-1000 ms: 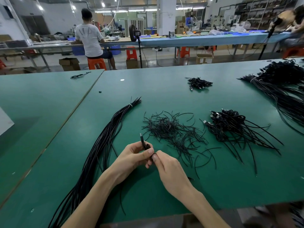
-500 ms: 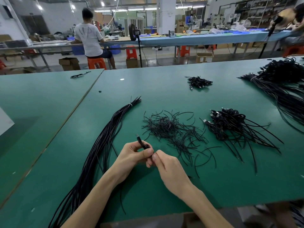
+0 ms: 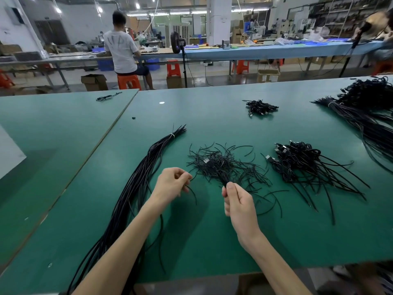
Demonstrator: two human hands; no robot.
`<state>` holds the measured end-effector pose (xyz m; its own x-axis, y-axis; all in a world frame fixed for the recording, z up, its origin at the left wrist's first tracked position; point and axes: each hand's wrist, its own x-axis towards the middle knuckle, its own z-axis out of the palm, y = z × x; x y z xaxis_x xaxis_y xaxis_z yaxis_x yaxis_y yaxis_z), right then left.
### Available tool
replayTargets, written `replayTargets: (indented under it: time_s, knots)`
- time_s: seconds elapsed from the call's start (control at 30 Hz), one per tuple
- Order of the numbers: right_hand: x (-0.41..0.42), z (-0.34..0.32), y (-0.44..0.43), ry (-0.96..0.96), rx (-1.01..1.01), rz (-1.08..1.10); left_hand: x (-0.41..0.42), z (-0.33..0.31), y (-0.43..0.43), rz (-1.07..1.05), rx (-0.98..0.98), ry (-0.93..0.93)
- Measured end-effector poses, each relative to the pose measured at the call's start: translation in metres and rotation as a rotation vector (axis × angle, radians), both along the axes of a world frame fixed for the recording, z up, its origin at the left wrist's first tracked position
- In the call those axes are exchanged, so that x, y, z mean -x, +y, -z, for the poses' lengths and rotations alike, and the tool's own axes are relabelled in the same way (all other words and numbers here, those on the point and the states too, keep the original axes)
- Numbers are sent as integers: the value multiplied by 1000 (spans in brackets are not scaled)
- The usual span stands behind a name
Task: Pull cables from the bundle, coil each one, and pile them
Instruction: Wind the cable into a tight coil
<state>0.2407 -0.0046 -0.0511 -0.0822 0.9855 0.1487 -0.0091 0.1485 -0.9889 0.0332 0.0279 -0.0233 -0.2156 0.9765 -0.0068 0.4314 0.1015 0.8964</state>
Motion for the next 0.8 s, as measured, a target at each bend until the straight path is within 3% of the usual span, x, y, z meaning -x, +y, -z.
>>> replayTargets:
  time_s: [0.43, 0.8]
  knots:
    - [-1, 2, 1, 55, 51, 14, -50, -15, 55, -132, 193, 516]
    - [-2, 1, 1, 61, 59, -2, -43, -23, 40, -165, 260, 447]
